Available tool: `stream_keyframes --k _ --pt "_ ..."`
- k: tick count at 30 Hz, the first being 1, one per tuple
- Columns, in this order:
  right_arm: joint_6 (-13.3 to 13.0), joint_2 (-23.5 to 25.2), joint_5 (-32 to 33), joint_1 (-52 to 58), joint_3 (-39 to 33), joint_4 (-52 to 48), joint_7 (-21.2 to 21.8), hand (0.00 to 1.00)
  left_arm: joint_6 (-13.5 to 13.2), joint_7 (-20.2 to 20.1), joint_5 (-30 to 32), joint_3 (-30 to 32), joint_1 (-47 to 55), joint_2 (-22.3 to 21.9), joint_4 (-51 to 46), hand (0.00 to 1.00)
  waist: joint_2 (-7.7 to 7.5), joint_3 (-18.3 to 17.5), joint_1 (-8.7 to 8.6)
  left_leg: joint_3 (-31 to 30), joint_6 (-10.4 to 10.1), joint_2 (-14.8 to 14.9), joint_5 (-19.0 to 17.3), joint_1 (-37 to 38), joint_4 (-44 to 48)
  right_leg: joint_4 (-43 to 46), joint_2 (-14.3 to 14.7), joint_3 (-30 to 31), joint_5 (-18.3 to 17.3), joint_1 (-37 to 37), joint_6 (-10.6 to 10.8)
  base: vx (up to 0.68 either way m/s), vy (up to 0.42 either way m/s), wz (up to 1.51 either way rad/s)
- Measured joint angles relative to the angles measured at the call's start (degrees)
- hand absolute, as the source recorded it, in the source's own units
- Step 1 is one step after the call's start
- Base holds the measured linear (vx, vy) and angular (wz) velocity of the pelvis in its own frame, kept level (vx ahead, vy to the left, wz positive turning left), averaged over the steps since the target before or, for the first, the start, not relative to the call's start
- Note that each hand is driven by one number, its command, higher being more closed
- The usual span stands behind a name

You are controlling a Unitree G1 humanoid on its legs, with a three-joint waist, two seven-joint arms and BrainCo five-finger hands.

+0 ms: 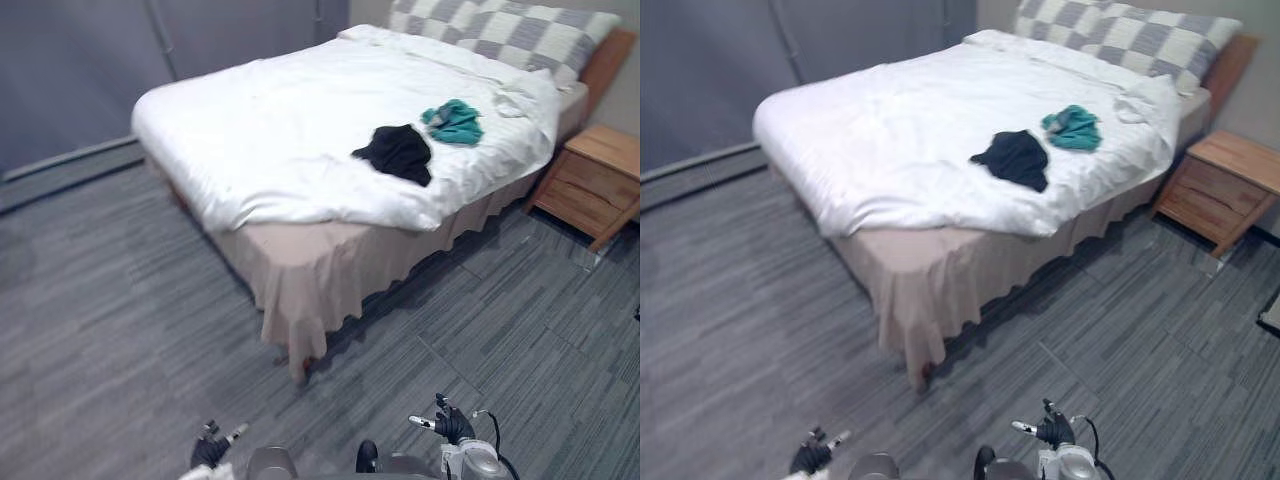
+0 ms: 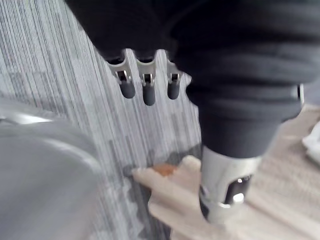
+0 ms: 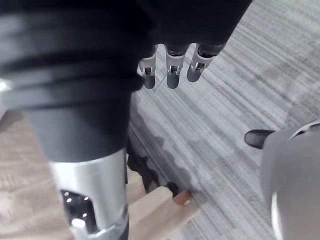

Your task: Tidy the bed and pick cloth on bed and put in laundry

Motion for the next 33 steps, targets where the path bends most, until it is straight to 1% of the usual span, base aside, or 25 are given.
stream_keyframes --k 2,3,4,5,6,7,8,9,11,12,14,15,16,17,18,19,20,22,24,26,27,29,31,32,33 --pt "0.1 -0.1 0.0 0.3 -0.6 -0.7 -0.7 0.0 0.1 -0.3 0.0 -0.2 -0.9 0.0 -2.0 0.0 0.25 -0.1 -0.23 6.0 3.7 -0.7 4.6 1.2 -9.0 -0.1 0.8 -1.0 -3.2 2.4 -0.5 0.41 -0.056 0.07" --pt "0.1 -0.2 0.1 1.1 -0.6 -0.8 -1.5 0.0 0.4 -0.9 0.0 -0.2 -1.7 0.1 -2.7 0.0 0.01 -0.6 -0.22 7.0 7.4 -1.7 5.6 2.2 -11.2 1.6 0.9 -1.6 -6.4 3.9 -0.2 0.53 0.008 0.22" --pt "0.1 0.4 0.1 1.5 -0.6 -0.5 -1.9 0.0 0.9 -1.0 -0.1 -0.7 -2.0 0.6 -2.6 0.0 -1.65 -1.2 -0.26 7.1 8.9 -3.1 4.5 2.8 -11.0 3.7 -0.5 -2.2 -8.8 3.9 0.6 0.58 0.017 0.4" --pt "-0.2 0.2 0.3 2.2 -0.6 0.1 -2.3 0.0 1.5 -1.1 -0.1 -2.9 -2.5 0.6 -2.1 0.0 -2.13 -2.2 -1.2 6.5 9.1 -5.5 3.8 4.4 -13.1 10.5 -2.0 -3.0 -11.0 2.4 4.3 0.59 0.031 0.55" --pt "-0.8 -0.5 1.1 1.8 -0.7 2.3 -2.6 0.0 2.2 -1.1 0.0 -5.5 -3.1 0.5 -0.2 0.0 -2.19 -2.3 -1.45 4.0 8.9 -7.1 3.3 6.0 -16.0 24.0 -2.9 -4.2 -11.2 -3.2 6.4 0.49 0.019 0.61" --pt "-0.9 -0.7 1.3 1.7 -1.0 3.4 -2.6 0.0 2.2 -1.2 0.0 -6.8 -3.6 0.6 0.5 0.0 -1.92 -2.4 -1.83 2.8 8.9 -7.2 3.3 7.1 -17.4 30.6 -3.5 -4.4 -9.9 -6.1 7.8 0.46 0.028 0.75" --pt "-1.0 -0.5 2.0 1.6 -1.7 4.9 -2.5 0.0 2.3 -1.3 0.0 -8.6 -4.9 1.0 1.7 0.0 -1.27 -2.0 -2.78 0.7 8.6 -7.0 2.9 9.1 -18.6 39.7 -5.1 -4.0 -11.0 -10.3 6.6 0.45 -0.006 0.92" --pt "-1.4 0.5 2.3 2.4 -3.1 5.4 -2.4 0.0 2.8 -0.9 -0.1 -8.8 -4.8 1.3 3.4 0.0 -1.14 -1.8 -3.02 -1.7 7.7 -6.9 2.4 12.0 -20.1 42.7 -6.5 -3.6 -13.0 -13.1 4.9 0.53 -0.051 1.11" --pt "-2.7 1.3 2.7 3.5 -4.4 5.4 -2.7 0.0 2.9 -1.9 -0.7 -8.9 -3.8 2.7 4.2 0.0 -0.94 -1.6 -3.26 -5.3 6.3 -6.3 2.2 14.4 -20.5 38.7 -6.4 0.4 -13.4 -15.3 5.7 0.43 -0.113 1.13" --pt "-3.2 1.3 3.0 4.1 -5.1 5.4 -3.0 0.0 2.9 -2.5 -0.9 -8.9 -4.0 3.5 4.2 0.0 -0.78 -1.6 -3.99 -9.2 5.8 -5.9 1.9 14.8 -20.5 34.5 -5.8 3.9 -13.2 -16.6 6.2 0.38 -0.193 1.62" --pt "-3.5 1.4 5.0 4.7 -5.2 5.4 -3.9 0.0 3.0 -3.0 -1.0 -8.9 -4.8 3.7 4.2 0.0 -0.9 -1.8 -4.45 -14.2 4.3 -5.6 1.5 14.7 -20.6 27.0 -5.7 9.1 -10.8 -17.7 6.9 0.36 -0.218 1.6" --pt "-3.7 2.1 5.5 5.4 -5.2 5.4 -4.5 0.0 3.0 -3.4 -1.0 -8.8 -4.3 4.0 4.3 0.0 -2.31 -2.5 -4.32 -16.2 2.7 -6.4 1.0 14.5 -20.4 19.9 -6.8 12.3 -5.1 -18.1 6.7 0.27 -0.196 1.01" --pt "-3.8 2.6 5.9 5.4 -5.3 5.5 -4.8 0.0 2.9 -3.4 -1.0 -8.8 -4.0 4.5 4.2 0.0 -3.51 -2.8 -3.97 -17.0 2.1 -7.0 0.6 14.5 -20.2 16.9 -7.9 13.2 0.0 -18.2 6.5 0.32 -0.306 1.03" --pt "-3.7 3.7 6.7 4.7 -5.4 6.5 -5.2 0.0 3.0 -3.1 -1.0 -7.7 -3.6 5.3 4.6 0.0 -5.37 -3.0 -3.02 -18.4 0.4 -7.9 -0.5 15.1 -19.9 16.1 -9.7 13.7 1.0 -17.3 8.7 0.34 -0.336 0.6" --pt "-3.6 3.4 6.6 3.4 -5.4 6.8 -5.2 0.0 3.0 -3.1 -1.1 -6.7 -2.7 5.0 4.8 0.0 -3.58 -3.9 -2.27 -17.9 -0.4 -5.8 -0.8 15.2 -19.8 13.5 -8.4 12.2 0.7 -15.8 8.3 0.32 -0.321 0.42" --pt "-3.6 3.2 6.6 2.7 -5.4 6.9 -5.1 0.0 3.0 -3.0 -1.1 -6.1 -2.2 4.6 4.9 0.0 -3.22 -4.0 -2.28 -17.7 -0.6 -5.2 -0.8 15.3 -20.0 12.4 -7.9 11.7 0.8 -15.3 8.1 0.31 -0.279 0.18" --pt "-3.0 2.2 6.5 0.8 -5.4 7.7 -5.0 0.0 2.9 -2.1 -1.3 -5.0 -1.3 4.1 4.9 0.0 -1.46 -4.6 -2.23 -16.8 -1.5 -3.4 -0.9 15.5 -20.3 10.1 -6.5 10.5 1.1 -13.7 7.7 0.19 -0.189 0.18" --pt "-2.2 1.6 5.9 0.3 -5.4 7.8 -4.9 0.0 2.9 -2.1 -1.7 -4.1 -0.8 4.2 4.9 0.0 -0.97 -4.9 -2.12 -16.9 -2.3 -2.7 -1.0 15.9 -20.6 9.1 -5.8 9.5 1.3 -12.7 7.4 0.13 -0.145 0.21" --pt "-0.4 0.2 4.8 -0.4 -5.4 7.7 -4.5 0.0 2.4 -2.3 -2.5 -1.1 -0.1 5.0 4.9 0.0 -1.27 -5.1 -1.81 -18.0 -2.8 -1.8 -0.8 16.7 -21.2 6.9 -5.0 7.8 1.8 -10.2 6.6 0.07 -0.107 0.24" --pt "1.0 -1.0 4.8 -0.6 -5.3 7.7 -3.7 0.0 2.2 -2.2 -3.6 1.1 -0.1 6.7 4.7 0.0 -1.86 -5.7 -0.59 -18.1 -3.0 -1.7 -0.8 16.2 -21.2 5.8 -5.0 7.1 2.1 -10.0 6.2 0.0 -0.039 0.14" --pt "2.1 -1.6 4.7 -0.6 -5.3 7.7 -3.3 0.0 2.2 -2.0 -4.6 3.0 0.0 8.9 3.5 0.0 -2.37 -5.8 0.12 -18.5 -3.2 -1.7 -0.6 15.5 -21.1 5.3 -5.2 6.6 2.2 -10.0 6.0 -0.03 -0.002 0.17" --pt "3.4 -1.5 4.7 0.2 -5.6 7.7 -3.2 0.0 2.0 -1.1 -6.2 6.2 0.0 12.9 -1.4 0.0 -2.83 -5.9 0.3 -20.4 -3.4 -2.4 -0.4 13.9 -20.9 5.1 -6.1 4.3 2.0 -10.0 6.3 -0.06 0.012 0.55" --pt "4.1 -0.5 5.1 1.4 -7.4 7.7 -3.6 0.0 1.1 0.9 -6.0 8.9 -1.0 16.2 -9.0 0.0 -3.03 -6.0 -0.04 -16.7 -2.6 -1.5 -1.2 11.7 -19.7 5.0 -7.6 0.7 1.9 -9.8 6.5 -0.06 0.035 1.05" --pt "4.2 0.1 6.4 2.4 -7.9 7.7 -4.5 0.0 -0.7 3.2 -4.9 9.5 -2.8 17.8 -14.3 0.0 -2.76 -5.9 -0.3 -11.6 -2.3 0.1 -0.8 10.3 -18.2 5.0 -8.7 -2.4 1.7 -9.6 6.7 -0.04 0.041 1.15" --pt "4.2 0.1 7.0 2.7 -7.9 7.7 -4.9 0.0 -1.7 4.4 -4.3 9.5 -3.4 18.4 -16.7 0.0 -2.96 -6.0 -0.37 -10.4 -2.3 0.4 -0.3 10.3 -17.9 5.1 -9.2 -3.4 1.6 -9.4 6.9 -0.04 0.122 1.19"
